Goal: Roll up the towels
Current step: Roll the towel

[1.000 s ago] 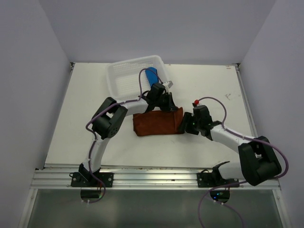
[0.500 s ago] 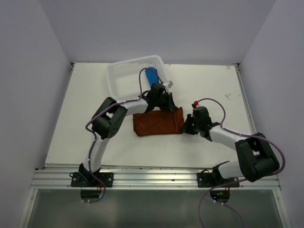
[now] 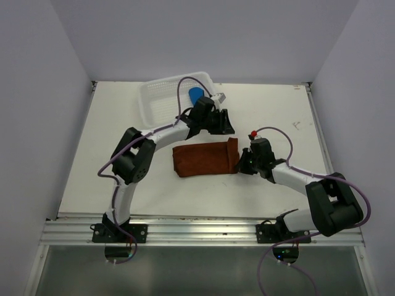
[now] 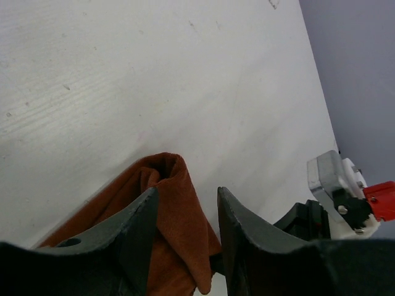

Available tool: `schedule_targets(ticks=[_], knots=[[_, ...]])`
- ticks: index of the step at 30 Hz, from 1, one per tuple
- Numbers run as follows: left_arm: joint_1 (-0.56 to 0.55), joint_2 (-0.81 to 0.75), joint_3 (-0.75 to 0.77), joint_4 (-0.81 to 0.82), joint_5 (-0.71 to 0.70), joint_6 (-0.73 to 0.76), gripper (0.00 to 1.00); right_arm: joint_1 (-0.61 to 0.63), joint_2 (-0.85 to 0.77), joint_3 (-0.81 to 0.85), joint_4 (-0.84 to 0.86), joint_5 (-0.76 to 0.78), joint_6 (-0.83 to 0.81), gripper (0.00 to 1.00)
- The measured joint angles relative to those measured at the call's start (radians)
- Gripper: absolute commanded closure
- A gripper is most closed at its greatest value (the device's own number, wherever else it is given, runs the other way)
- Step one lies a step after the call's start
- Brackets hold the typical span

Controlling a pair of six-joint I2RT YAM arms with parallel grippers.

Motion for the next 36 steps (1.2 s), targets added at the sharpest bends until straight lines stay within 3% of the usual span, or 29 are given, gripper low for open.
schedule_targets(ticks=[13,26,36], knots=[[-0.015,-0.035,0.000,0.027,0.079,-0.108,0.47,0.000,-0.002,0.000,0.001,0.019,-0.008,1.00],[-0.044,0.077,0.002,0.031,0.071,-0.132,0.49,0.000,-0.002,-0.003,0.006,0.020,-0.007,1.00],[-0.045,0.147,0.090,-0.075,0.009,-0.084,0.50,0.000,-0.002,-0.008,0.016,0.020,-0.006,1.00]])
